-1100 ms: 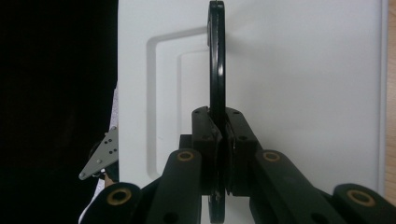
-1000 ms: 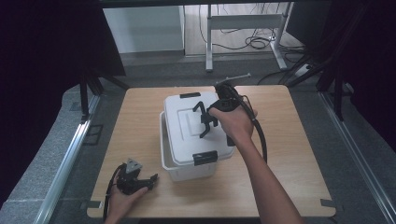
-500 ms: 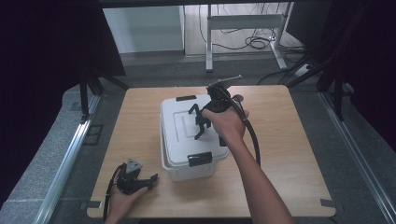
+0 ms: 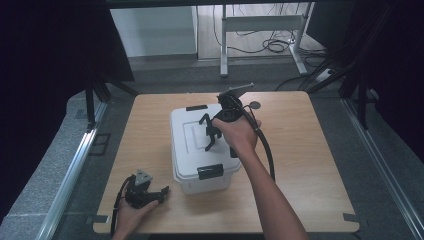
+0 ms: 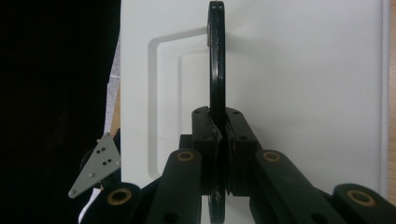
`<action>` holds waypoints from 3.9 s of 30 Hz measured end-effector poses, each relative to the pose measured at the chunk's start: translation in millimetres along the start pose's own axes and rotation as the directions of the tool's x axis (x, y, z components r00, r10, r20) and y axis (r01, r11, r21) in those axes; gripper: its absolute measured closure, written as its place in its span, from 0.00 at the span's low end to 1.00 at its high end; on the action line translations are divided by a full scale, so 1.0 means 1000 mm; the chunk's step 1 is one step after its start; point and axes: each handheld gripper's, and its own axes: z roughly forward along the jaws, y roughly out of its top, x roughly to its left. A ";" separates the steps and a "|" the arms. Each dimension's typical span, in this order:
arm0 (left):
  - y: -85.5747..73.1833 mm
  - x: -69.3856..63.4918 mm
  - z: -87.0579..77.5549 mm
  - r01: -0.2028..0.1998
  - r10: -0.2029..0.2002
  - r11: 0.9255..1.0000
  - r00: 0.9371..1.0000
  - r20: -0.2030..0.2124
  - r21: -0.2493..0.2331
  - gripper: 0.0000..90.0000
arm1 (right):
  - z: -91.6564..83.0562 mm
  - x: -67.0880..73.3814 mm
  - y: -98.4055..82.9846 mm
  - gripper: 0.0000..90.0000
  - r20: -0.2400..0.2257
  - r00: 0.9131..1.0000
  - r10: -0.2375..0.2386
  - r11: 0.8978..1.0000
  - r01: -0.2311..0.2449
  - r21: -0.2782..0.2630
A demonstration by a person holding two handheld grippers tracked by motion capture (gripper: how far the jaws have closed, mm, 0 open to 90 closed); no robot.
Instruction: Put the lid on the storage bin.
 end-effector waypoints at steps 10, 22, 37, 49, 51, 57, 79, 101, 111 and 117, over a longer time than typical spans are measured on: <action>0.000 0.000 0.000 0.001 -0.001 1.000 1.000 0.001 0.000 0.16 | 0.018 0.004 0.003 0.94 0.022 0.999 0.030 0.999 -0.030 0.025; 0.000 0.000 0.000 -0.001 0.001 1.000 1.000 0.001 0.001 0.16 | 0.031 -0.004 0.007 0.94 0.016 0.996 0.086 0.996 -0.087 0.024; 0.000 0.000 0.000 -0.001 0.001 1.000 1.000 0.002 0.003 0.16 | 0.028 -0.004 0.005 0.94 0.031 0.997 0.073 0.997 -0.074 0.027; 0.000 0.000 0.000 -0.003 0.003 1.000 1.000 0.005 0.002 0.16 | 0.026 -0.004 0.002 0.94 0.028 0.997 0.065 0.997 -0.066 0.032; 0.000 0.000 0.000 0.000 0.000 1.000 1.000 0.004 0.002 0.16 | 0.026 -0.004 0.001 0.94 0.027 0.997 0.068 0.997 -0.069 0.029; 0.000 0.000 0.000 -0.001 0.001 1.000 1.000 0.003 0.002 0.16 | 0.025 -0.004 -0.001 0.94 0.034 0.998 0.054 0.998 -0.055 0.029; 0.000 0.000 0.000 -0.001 0.001 1.000 1.000 0.004 0.002 0.16 | 0.018 -0.005 -0.006 0.94 0.025 0.999 0.023 0.999 -0.024 0.030; 0.000 0.000 0.000 -0.003 0.003 1.000 1.000 0.005 0.005 0.16 | 0.016 -0.004 -0.016 0.79 0.023 0.996 -0.090 0.996 0.090 0.000; 0.000 0.000 0.000 -0.006 0.006 1.000 1.000 0.005 0.005 0.16 | -0.023 -0.027 -0.029 0.52 -0.024 0.980 -0.199 0.967 0.193 -0.167; 0.000 0.000 0.000 -0.003 0.003 1.000 1.000 0.004 0.003 0.16 | -0.039 -0.059 -0.045 0.44 -0.022 0.972 -0.236 0.940 0.222 -0.260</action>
